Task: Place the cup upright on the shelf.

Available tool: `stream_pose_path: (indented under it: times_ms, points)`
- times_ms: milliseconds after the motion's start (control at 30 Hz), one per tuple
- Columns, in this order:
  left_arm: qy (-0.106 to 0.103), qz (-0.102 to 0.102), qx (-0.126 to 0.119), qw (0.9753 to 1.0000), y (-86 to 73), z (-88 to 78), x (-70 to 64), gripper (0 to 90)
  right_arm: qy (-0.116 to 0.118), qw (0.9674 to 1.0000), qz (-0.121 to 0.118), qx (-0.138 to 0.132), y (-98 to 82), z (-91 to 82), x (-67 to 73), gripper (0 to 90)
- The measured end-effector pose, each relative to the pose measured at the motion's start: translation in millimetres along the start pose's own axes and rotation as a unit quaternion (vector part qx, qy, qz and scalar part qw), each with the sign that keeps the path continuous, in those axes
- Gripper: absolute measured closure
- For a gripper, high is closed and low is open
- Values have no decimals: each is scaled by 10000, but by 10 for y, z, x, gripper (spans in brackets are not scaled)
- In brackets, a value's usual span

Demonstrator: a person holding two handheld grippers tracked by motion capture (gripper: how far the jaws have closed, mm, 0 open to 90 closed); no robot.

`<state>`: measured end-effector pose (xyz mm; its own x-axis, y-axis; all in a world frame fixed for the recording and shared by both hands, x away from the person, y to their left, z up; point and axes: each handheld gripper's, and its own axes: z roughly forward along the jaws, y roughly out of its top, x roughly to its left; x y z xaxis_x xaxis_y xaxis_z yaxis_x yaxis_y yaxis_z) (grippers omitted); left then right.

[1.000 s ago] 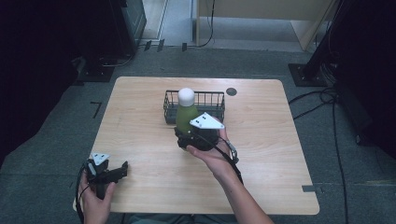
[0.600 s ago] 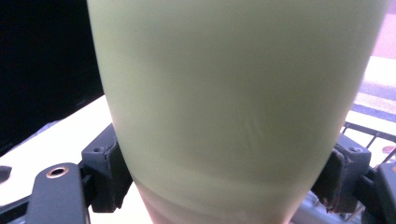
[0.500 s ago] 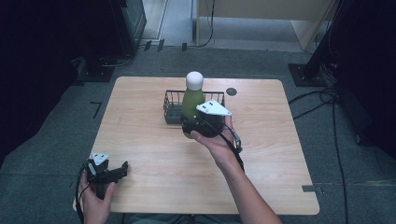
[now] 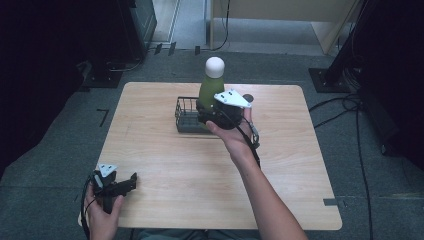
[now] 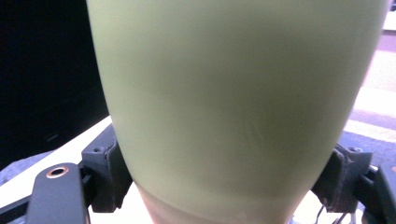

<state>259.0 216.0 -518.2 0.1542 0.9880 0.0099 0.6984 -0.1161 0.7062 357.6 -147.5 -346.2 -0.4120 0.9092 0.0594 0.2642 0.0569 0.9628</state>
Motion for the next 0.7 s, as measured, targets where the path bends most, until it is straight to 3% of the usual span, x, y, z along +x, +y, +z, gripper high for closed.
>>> stream_pose_path:
  times_ms: [467,700]
  points:
    - [-2,3,5,10000,0,-1,0,72,-514,9985,-66,-186,90,317,-204,201]
    - [0,11,5,10000,0,-1,1,72,-744,9972,69,-92,32,471,-372,201]
